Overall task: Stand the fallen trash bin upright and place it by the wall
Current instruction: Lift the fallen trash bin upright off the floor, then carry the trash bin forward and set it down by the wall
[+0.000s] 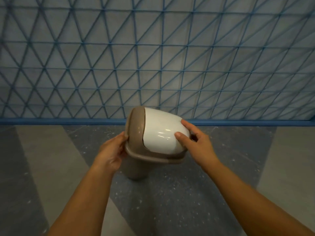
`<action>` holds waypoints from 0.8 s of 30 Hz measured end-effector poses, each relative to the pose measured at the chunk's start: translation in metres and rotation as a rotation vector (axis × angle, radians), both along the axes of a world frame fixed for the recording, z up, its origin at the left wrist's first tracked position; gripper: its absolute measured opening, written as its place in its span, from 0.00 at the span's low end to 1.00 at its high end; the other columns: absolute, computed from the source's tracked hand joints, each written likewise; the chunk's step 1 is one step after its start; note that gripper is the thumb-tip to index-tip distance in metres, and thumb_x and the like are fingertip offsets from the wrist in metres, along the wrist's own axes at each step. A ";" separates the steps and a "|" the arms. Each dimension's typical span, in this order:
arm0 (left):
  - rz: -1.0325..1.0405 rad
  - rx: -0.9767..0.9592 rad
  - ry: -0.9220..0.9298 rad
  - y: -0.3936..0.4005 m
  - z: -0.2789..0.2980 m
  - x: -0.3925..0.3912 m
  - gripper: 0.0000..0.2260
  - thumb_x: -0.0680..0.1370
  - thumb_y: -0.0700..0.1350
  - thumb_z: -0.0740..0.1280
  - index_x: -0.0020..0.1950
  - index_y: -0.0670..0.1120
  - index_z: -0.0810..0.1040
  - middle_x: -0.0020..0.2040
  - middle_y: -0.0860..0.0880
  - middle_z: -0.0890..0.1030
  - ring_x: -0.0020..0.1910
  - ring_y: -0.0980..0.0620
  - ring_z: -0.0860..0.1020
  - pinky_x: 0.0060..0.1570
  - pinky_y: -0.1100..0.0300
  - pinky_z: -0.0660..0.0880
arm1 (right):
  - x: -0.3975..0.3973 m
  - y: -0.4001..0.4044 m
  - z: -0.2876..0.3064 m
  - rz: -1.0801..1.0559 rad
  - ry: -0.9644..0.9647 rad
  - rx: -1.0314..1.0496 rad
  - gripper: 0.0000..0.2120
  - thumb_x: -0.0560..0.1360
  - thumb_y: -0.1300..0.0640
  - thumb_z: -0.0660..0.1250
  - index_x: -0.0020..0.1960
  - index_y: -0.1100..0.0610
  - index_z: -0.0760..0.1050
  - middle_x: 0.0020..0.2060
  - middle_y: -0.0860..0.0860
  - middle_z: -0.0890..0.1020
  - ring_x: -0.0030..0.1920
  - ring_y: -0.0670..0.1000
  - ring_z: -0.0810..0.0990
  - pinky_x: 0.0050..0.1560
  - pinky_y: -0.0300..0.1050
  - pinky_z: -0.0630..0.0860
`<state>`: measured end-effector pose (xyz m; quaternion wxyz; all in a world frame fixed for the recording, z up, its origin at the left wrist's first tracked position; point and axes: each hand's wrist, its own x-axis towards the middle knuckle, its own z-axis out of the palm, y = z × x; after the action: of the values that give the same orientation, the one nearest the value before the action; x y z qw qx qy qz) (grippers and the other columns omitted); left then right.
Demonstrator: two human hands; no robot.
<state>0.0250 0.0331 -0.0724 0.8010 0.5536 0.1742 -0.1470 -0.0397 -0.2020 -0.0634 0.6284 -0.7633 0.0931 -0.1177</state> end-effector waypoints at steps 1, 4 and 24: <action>0.038 0.005 0.012 0.006 0.000 0.002 0.11 0.76 0.42 0.65 0.56 0.47 0.81 0.42 0.49 0.84 0.39 0.53 0.81 0.37 0.59 0.77 | 0.002 0.008 0.001 0.019 -0.013 -0.031 0.26 0.71 0.51 0.71 0.67 0.42 0.70 0.71 0.49 0.68 0.67 0.53 0.70 0.65 0.54 0.72; 0.149 0.035 0.058 0.022 -0.002 0.004 0.11 0.77 0.42 0.64 0.58 0.48 0.80 0.43 0.49 0.82 0.38 0.54 0.79 0.27 0.63 0.78 | 0.010 0.031 0.001 0.084 -0.034 -0.125 0.29 0.71 0.48 0.70 0.70 0.44 0.66 0.75 0.48 0.61 0.72 0.52 0.64 0.69 0.57 0.67; 0.059 0.002 0.130 0.050 -0.020 0.008 0.08 0.79 0.41 0.60 0.47 0.47 0.79 0.39 0.47 0.80 0.38 0.52 0.78 0.37 0.57 0.77 | 0.056 0.075 0.000 0.076 -0.074 -0.070 0.28 0.73 0.44 0.66 0.71 0.40 0.60 0.54 0.26 0.67 0.51 0.28 0.70 0.45 0.23 0.68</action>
<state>0.0335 0.0829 -0.0924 0.7914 0.5384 0.2420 -0.1589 0.0163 -0.1266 -0.0633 0.6084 -0.7829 0.0369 -0.1250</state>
